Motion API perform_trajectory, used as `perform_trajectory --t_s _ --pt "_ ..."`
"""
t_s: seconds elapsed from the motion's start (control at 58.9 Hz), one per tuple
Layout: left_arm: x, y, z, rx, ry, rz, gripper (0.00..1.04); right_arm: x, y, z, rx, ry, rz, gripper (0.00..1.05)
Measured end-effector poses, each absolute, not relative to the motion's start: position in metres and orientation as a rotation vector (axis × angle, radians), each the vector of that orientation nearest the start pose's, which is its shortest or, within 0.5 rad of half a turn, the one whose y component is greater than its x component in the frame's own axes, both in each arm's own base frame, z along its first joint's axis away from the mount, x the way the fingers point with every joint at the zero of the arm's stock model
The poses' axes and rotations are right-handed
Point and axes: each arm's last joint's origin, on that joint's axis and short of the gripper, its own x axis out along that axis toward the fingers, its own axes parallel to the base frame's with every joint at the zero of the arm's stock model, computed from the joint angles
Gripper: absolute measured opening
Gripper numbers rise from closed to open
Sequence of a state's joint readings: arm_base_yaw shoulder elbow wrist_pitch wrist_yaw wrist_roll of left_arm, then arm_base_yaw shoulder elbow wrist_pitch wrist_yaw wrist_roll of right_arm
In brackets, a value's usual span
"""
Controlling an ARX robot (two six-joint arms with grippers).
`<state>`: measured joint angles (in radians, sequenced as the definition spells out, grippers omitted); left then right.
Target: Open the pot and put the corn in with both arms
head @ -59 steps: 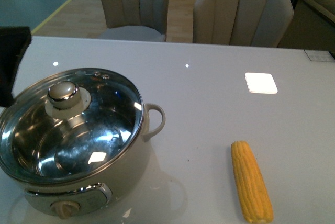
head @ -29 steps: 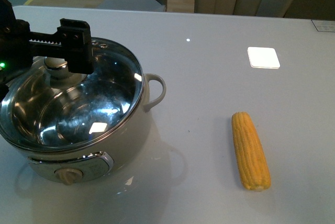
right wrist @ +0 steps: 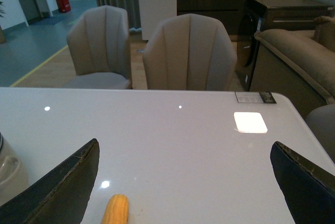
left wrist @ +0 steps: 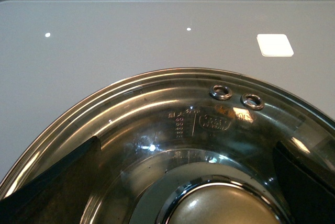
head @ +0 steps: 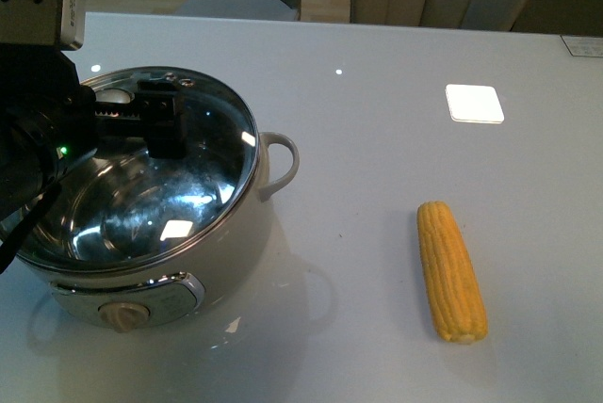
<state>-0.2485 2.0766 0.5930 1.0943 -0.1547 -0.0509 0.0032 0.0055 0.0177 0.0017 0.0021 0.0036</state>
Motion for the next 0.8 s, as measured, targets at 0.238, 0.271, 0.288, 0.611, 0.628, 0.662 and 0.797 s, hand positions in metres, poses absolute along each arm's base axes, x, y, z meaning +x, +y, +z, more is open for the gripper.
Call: perform_trajectory --t_s 0.238,0.271,0.288,0.611,0.628,0.662,0.797 --pt "0.3096 -0.0788 0.0562 0.013 0.377 -0.091 0.76 0.0969 0.0003 0.1693 0.004 -0.014 0.001 0.96" --pt "0.3095 -0.0795 0.0564 0.014 0.375 -0.089 0.71 0.0969 0.0003 0.1693 0.004 -0.014 0.001 0.96" --pt "0.3096 -0.0798 0.0566 0.021 0.373 -0.094 0.68 0.0969 0.0003 0.1693 0.004 -0.014 0.001 0.96" --pt "0.3107 -0.0820 0.0582 0.024 0.359 -0.074 0.41 0.0969 0.0003 0.1693 0.004 -0.014 0.001 0.96" --pt "0.3107 -0.0819 0.0582 0.025 0.359 -0.073 0.41 0.0969 0.0003 0.1693 0.004 -0.014 0.001 0.96" --pt "0.3109 -0.0821 0.0584 0.028 0.358 -0.073 0.41 0.0969 0.0003 0.1693 0.004 -0.014 0.001 0.96" --pt "0.3123 -0.0831 0.0629 0.048 0.363 -0.059 0.41 0.0969 0.0003 0.1693 0.004 -0.014 0.001 0.96"
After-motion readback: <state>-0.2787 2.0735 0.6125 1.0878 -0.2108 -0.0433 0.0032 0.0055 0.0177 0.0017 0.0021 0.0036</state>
